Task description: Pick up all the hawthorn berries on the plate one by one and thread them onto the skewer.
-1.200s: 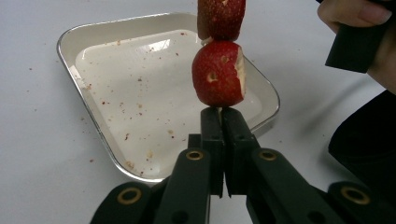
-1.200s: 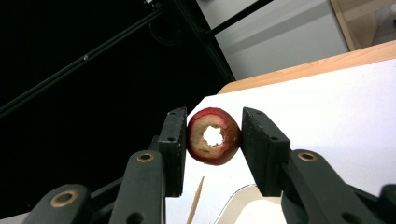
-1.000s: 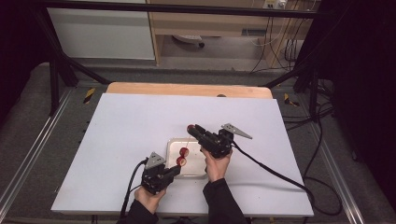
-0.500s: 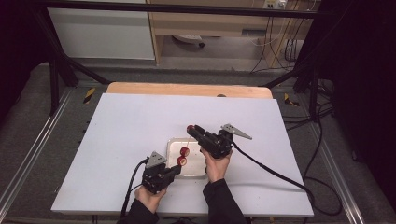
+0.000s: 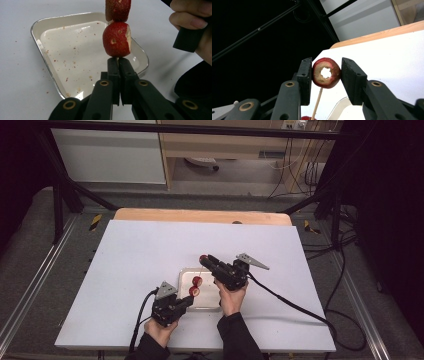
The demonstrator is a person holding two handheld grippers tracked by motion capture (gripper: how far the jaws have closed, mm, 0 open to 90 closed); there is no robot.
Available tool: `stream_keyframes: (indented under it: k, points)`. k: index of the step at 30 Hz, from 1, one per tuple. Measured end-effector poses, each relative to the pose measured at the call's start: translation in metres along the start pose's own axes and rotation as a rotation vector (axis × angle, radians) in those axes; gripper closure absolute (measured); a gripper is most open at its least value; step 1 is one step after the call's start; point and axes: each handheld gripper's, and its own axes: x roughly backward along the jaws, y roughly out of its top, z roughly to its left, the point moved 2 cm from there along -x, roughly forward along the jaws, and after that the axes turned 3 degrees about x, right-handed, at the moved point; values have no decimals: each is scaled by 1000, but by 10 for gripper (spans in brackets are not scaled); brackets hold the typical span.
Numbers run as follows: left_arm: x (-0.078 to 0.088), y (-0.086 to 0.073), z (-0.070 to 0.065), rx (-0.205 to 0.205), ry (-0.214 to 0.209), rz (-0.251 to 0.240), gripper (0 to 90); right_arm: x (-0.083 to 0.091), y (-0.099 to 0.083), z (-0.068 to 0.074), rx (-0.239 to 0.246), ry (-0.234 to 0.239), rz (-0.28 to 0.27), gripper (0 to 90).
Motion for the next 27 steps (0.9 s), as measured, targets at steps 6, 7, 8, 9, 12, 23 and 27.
stream_keyframes:
  k: [6,7,8,9,12,23,27]
  points:
    - [-2,3,-1,26,-7,-5,879,0,-3,1,1,2,1,625]
    - [-2,3,-1,29,-10,-3,880,0,-3,2,0,6,-1,625]
    - [-2,4,-1,32,-9,-2,880,0,-3,2,3,5,-2,624]
    - [-3,4,-1,34,-9,-3,880,1,-3,2,3,4,-4,625]
    - [-3,4,-1,34,-7,-12,882,2,-3,5,4,8,-10,624]
    - [4,5,5,24,13,-27,882,2,-3,4,-23,10,26,629]
    - [0,5,3,0,20,-12,884,2,-4,4,-25,14,37,631]
